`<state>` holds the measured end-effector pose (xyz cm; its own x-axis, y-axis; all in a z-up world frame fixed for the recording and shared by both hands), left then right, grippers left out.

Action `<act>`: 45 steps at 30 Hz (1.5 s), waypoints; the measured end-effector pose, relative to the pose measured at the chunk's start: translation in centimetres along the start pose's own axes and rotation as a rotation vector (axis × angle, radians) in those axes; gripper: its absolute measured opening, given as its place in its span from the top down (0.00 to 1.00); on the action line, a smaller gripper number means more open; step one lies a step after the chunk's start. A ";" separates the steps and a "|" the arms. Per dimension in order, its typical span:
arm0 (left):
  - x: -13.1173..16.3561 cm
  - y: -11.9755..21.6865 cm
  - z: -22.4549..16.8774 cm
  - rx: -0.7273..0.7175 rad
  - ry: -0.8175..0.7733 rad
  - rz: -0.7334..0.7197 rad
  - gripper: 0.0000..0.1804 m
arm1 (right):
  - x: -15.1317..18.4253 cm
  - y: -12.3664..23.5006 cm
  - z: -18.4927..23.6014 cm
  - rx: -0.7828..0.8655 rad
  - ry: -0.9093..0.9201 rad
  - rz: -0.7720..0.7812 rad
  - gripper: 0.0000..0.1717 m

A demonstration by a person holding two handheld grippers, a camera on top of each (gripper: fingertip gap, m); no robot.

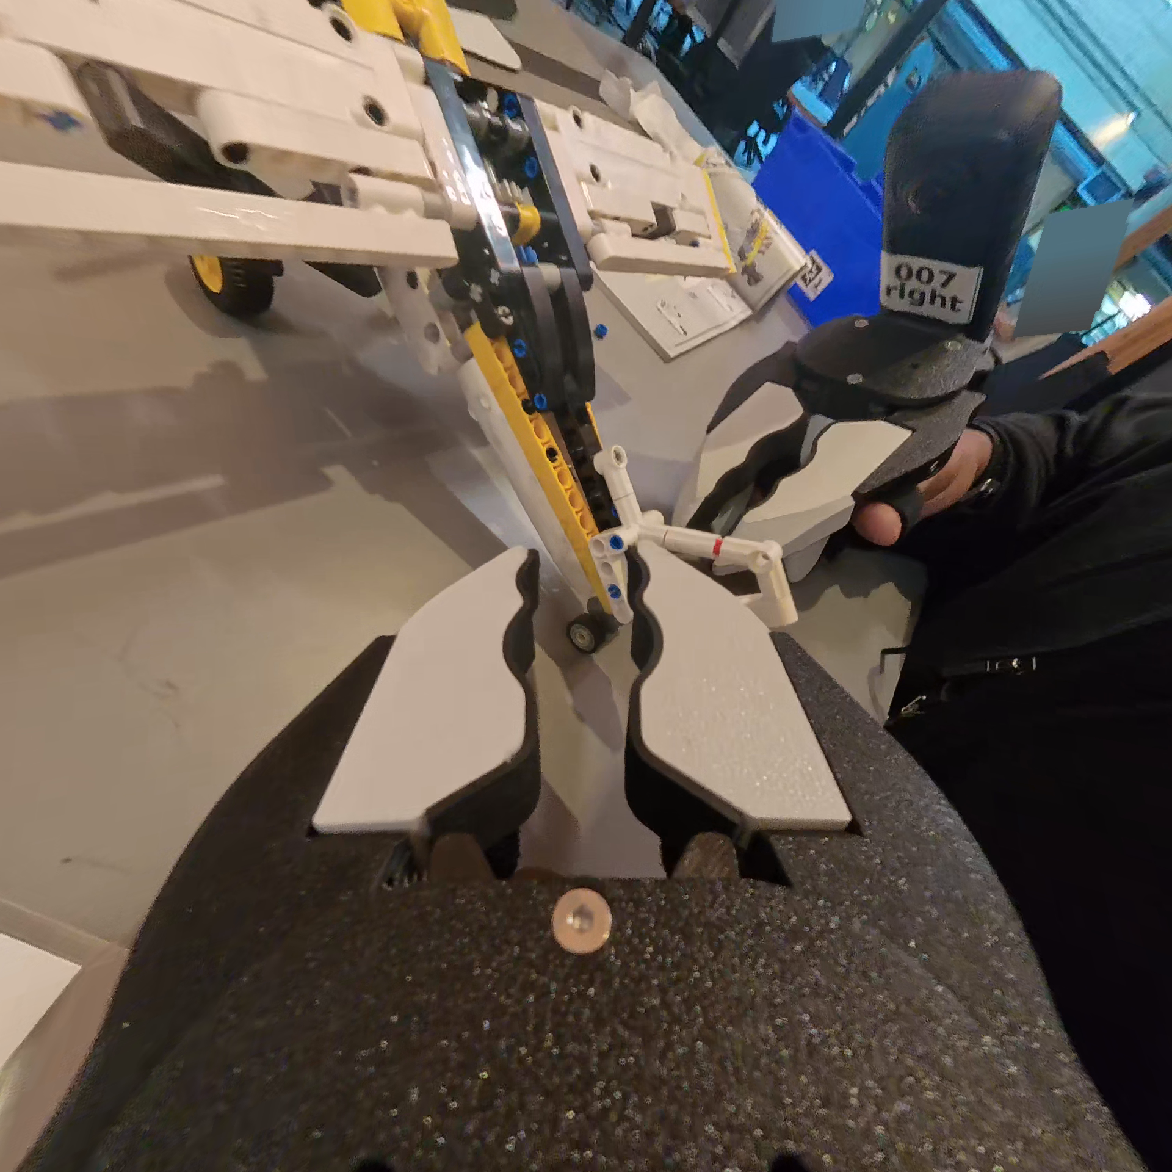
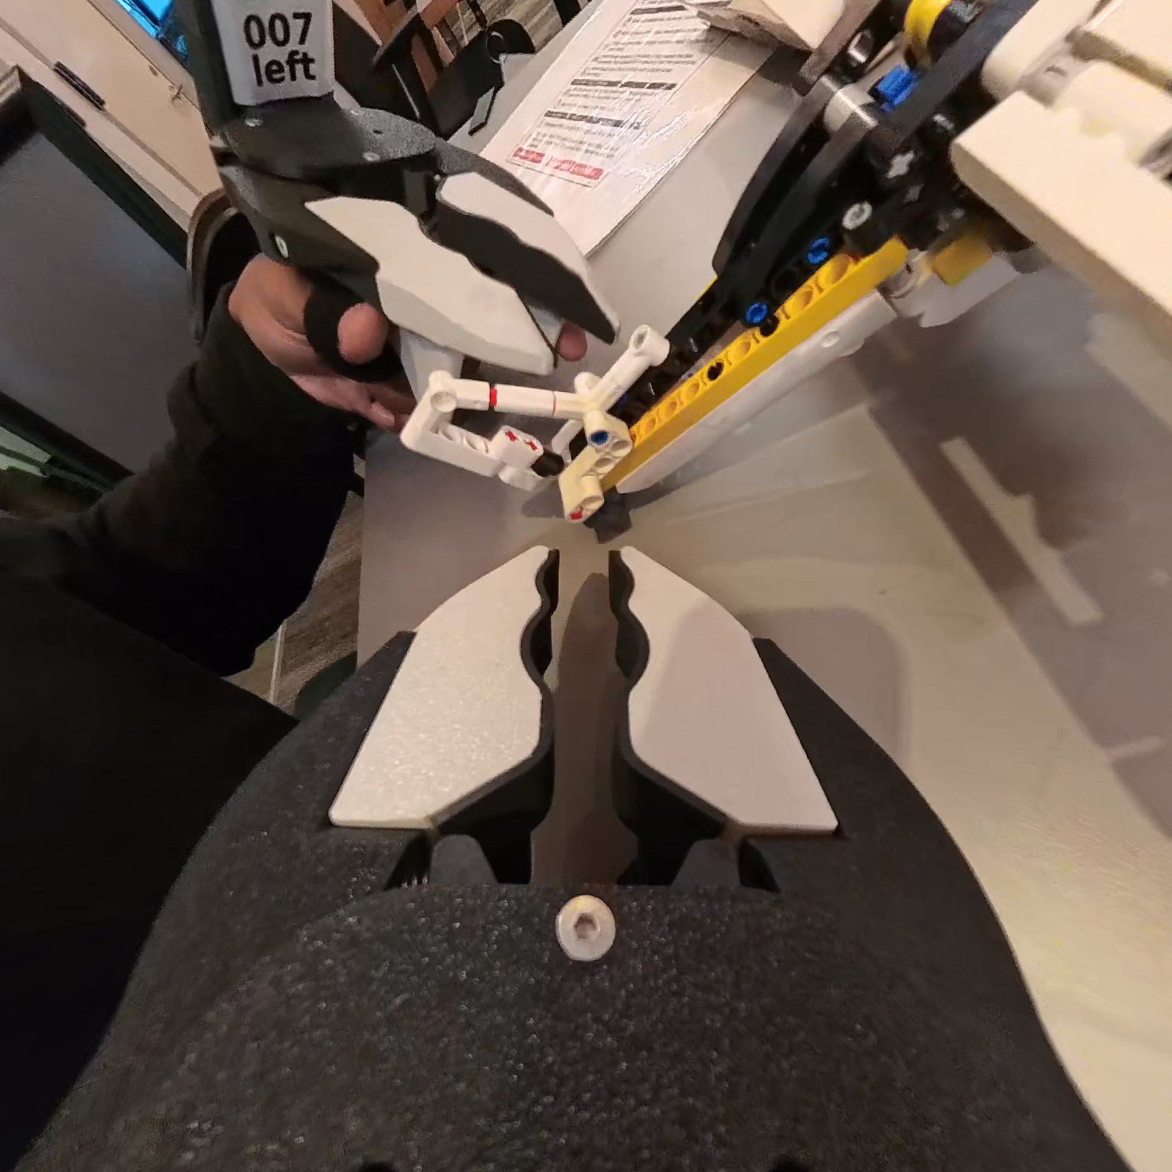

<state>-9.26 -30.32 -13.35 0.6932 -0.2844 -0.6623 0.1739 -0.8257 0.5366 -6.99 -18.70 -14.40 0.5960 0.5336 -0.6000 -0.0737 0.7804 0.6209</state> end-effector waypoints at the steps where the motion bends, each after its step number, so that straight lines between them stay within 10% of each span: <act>1: 0.1 -0.2 0.0 -0.004 -0.016 0.022 0.85 | -0.1 -0.3 0.1 -0.006 -0.008 0.005 0.91; 35: 0.2 -2.7 -1.5 0.029 -0.249 0.171 1.00 | 0.1 0.6 -1.7 -0.153 -0.154 0.032 0.93; 45: 0.0 -3.5 -2.6 -0.183 -0.546 0.148 0.84 | 0.3 0.5 -1.5 -0.178 -0.142 0.052 0.93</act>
<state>-8.06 -26.17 -13.84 0.2672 -0.6394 -0.7209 0.2542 -0.6749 0.6928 -8.05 -17.68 -15.05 0.6937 0.5330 -0.4844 -0.2396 0.8050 0.5427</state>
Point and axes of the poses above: each gripper's, where its closed fingertips meet, y back along the fingers, x out of its underside, z = x × y across the jaws, the point moved 4 cm from there along y, back along the fingers, and after that the axes turned 13 degrees about z, right-handed, at the moved point
